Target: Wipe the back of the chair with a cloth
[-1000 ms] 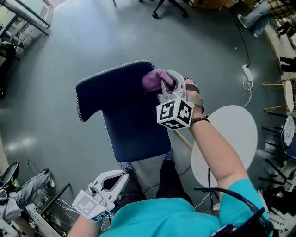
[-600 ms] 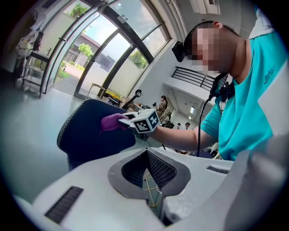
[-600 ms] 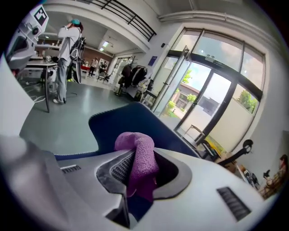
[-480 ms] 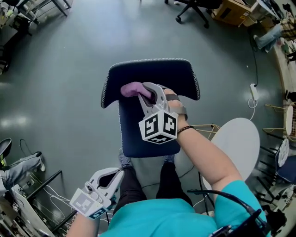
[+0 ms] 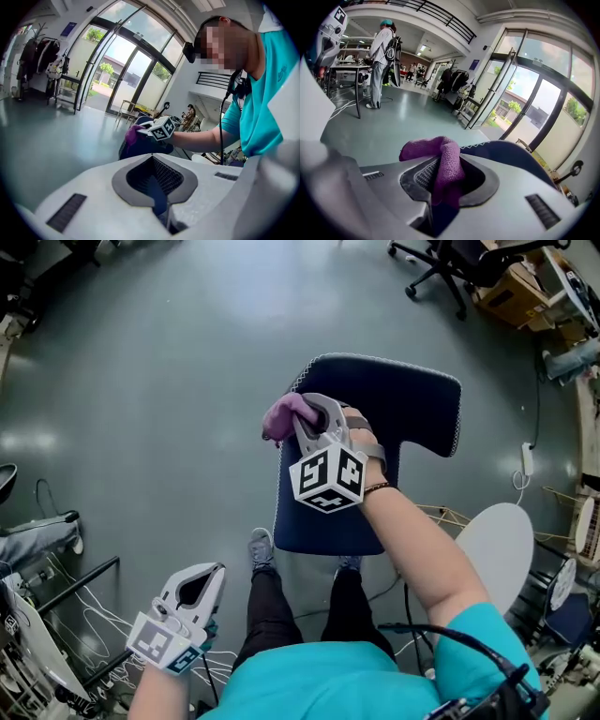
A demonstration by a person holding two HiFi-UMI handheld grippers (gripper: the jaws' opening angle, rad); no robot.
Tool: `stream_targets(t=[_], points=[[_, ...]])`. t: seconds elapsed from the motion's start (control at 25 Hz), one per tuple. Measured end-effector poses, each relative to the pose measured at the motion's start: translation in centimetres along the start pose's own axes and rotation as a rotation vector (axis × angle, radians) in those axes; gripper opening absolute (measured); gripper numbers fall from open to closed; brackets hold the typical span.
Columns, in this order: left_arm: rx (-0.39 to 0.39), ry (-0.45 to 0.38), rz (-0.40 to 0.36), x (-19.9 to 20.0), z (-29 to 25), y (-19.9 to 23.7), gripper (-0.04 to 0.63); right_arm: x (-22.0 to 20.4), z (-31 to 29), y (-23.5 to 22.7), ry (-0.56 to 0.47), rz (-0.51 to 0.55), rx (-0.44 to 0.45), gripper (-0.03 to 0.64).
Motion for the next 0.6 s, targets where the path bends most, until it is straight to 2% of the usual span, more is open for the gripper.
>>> stream_targets(t=[0.24,0.44,0.6], points=[[-0.029,0.035,-0.004,-0.5,-0.6,-0.3,0.003,-2.4,0.2,-1.4,0.056,-0.029,-0.047,0.089],[-0.098,0.076,-0.028,-0.5,-3.3,-3.4,0.003,-7.8,3.3,-4.0,0.110,-0.083,-0.120,0.089],[-0.179,0.109,-0.055,-0.6,-6.1,-8.1,0.003,-13.3,6.8,-5.7,0.167,-0.115,-0.178,0.089]])
Point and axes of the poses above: the fingertips, and each gripper's own axes: z backward along the fingers, y to its left, x out of its top, the point moved 8 cm from there along z, backward along the fingers, and after that the axes turned 15 degrees about x, right-handed, at the moved point
